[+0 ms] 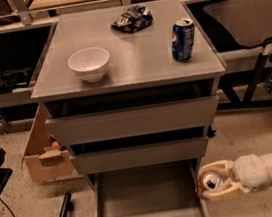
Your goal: Pick coke can from bottom drawer and place on counter
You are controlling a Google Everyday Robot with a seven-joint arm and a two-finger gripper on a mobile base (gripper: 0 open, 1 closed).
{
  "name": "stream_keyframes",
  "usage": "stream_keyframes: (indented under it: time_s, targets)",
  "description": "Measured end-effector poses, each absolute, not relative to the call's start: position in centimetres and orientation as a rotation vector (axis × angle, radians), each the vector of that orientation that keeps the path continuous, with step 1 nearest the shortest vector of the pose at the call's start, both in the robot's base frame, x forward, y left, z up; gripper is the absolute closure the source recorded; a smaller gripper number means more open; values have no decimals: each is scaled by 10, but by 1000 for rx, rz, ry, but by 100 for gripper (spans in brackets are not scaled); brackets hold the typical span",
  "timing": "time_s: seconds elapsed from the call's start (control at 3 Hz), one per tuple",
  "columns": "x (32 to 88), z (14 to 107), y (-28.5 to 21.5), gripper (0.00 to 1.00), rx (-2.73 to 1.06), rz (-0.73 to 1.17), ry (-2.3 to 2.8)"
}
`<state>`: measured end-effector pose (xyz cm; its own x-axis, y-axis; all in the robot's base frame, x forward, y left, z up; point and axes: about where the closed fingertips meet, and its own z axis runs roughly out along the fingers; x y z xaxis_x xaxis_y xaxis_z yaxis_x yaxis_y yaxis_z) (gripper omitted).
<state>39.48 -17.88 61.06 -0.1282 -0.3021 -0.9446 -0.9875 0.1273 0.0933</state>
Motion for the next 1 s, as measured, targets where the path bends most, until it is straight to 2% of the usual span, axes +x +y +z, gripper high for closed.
stream_keyframes:
  time_s: [0.33,1.0]
  targets:
    - [433,704,-196,100,-1309,1031,1599]
    - [436,721,-183,100,-1356,1013,1621]
